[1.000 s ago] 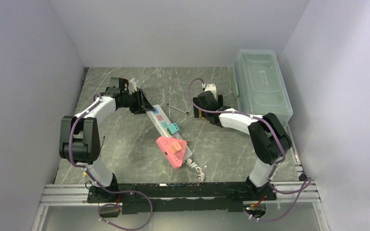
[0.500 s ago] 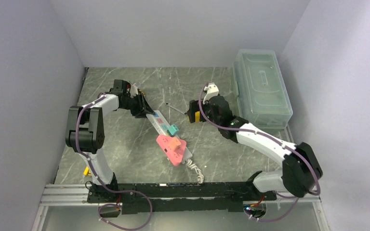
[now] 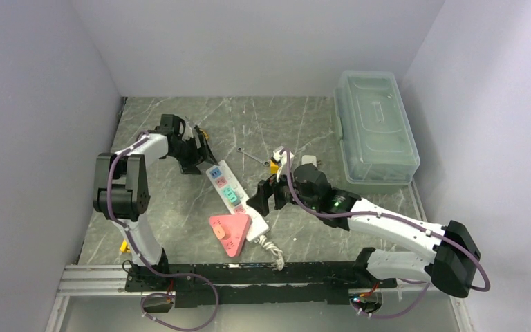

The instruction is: Pull the plug off the socket

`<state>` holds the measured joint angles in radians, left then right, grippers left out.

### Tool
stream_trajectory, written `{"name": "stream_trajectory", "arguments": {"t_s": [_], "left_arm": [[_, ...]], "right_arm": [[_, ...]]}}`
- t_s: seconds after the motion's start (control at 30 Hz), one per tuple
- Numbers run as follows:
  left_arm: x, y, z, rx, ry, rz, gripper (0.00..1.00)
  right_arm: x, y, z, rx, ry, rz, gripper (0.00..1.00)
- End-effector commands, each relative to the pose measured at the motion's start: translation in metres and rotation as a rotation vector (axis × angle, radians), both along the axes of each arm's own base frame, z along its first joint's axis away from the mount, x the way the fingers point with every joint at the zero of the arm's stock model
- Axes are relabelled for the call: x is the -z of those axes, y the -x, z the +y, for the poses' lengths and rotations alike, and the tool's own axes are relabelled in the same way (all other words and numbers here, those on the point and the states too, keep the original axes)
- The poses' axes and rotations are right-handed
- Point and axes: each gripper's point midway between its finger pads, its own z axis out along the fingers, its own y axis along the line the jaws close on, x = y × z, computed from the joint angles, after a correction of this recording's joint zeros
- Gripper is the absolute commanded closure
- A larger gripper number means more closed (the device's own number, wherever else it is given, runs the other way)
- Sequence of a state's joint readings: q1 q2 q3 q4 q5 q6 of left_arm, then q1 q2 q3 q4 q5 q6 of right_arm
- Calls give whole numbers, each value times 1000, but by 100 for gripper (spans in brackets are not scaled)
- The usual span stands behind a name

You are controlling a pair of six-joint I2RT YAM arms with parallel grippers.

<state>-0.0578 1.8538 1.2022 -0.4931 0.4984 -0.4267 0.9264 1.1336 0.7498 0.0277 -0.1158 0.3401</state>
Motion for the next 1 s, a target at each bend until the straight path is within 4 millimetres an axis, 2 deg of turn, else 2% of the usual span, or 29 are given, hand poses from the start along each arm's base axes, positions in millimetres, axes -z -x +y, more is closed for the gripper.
{"name": "stream_trajectory", "arguments": {"t_s": [0.0, 0.23, 0.33, 0.5, 0.67, 0.97], "left_arm": [[-47, -12, 22, -44, -103, -142, 16], [-110, 0, 55, -129, -191, -345, 5], [-124, 8, 65, -158, -210, -391, 3], [-122, 22, 68, -157, -194, -378, 3], [-119, 25, 71, -156, -210, -359, 3], [-115, 27, 58, -119, -139, -345, 4]], "right_arm": [[-7, 17, 10, 3, -52, 32, 10], [7, 44, 20, 106, 90, -39, 18], [11, 51, 23, 173, 192, -91, 22], [30, 66, 47, 206, 335, -153, 27], [39, 72, 72, 184, 361, -156, 29], [71, 79, 101, 169, 443, -153, 35]]}}
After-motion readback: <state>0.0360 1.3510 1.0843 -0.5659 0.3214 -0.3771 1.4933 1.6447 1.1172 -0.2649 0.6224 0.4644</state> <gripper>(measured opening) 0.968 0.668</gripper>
